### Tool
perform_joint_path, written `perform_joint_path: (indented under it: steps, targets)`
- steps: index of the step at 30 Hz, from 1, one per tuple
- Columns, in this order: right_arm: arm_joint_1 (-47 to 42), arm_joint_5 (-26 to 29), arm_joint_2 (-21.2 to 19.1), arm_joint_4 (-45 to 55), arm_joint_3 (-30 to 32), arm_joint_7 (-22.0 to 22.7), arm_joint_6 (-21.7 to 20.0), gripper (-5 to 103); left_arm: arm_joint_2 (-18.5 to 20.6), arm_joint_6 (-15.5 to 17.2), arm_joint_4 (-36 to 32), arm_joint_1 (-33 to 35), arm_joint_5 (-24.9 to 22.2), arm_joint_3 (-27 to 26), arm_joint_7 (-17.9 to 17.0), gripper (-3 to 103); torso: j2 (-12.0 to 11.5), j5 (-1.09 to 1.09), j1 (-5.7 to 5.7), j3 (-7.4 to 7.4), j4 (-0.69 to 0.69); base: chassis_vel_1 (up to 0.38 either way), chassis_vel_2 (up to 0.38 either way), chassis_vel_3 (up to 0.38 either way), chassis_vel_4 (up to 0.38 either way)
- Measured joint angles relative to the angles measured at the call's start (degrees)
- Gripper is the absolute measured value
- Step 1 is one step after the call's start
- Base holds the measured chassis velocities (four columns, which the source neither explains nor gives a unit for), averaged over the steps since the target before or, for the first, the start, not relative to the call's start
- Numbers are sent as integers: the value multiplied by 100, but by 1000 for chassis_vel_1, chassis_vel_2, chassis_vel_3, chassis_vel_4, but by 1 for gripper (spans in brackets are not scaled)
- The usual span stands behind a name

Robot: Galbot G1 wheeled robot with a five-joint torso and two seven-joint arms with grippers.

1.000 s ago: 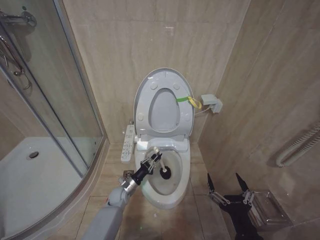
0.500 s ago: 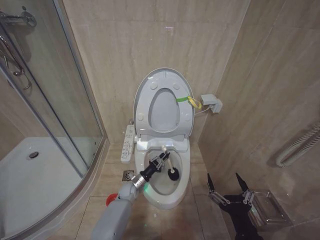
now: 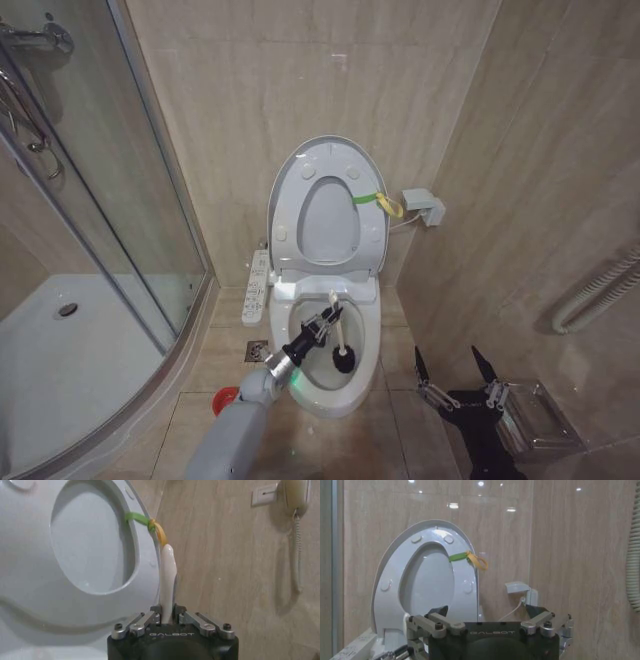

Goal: Open the toilet lid, clean the toilet bowl with a toilet brush, close the toilet lid, and flush.

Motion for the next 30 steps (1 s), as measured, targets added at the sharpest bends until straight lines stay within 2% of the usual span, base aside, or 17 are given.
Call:
perform_joint_path:
  steps: [10, 15, 20, 30]
  targets:
    - [0, 0, 0, 0, 0, 0, 0, 100, -150, -181, 682, 138, 127, -186, 168, 16, 0, 0, 0, 0, 3, 0, 0, 0, 0]
    - [0, 0, 0, 0, 0, 0, 0, 100, -131, -170, 592, 102, 106, -153, 173, 16, 0, 1, 0, 0, 3, 0, 0, 0, 0]
    - [0, 0, 0, 0, 0, 0, 0, 100, -165, -8, 209, 21, -48, -47, 69, 16, 0, 0, 0, 0, 0, 0, 0, 0, 0]
    - [0, 0, 0, 0, 0, 0, 0, 100, -298, -222, 818, 158, 84, -199, 278, 16, 1, 0, 0, -1, 2, 0, 0, 0, 0]
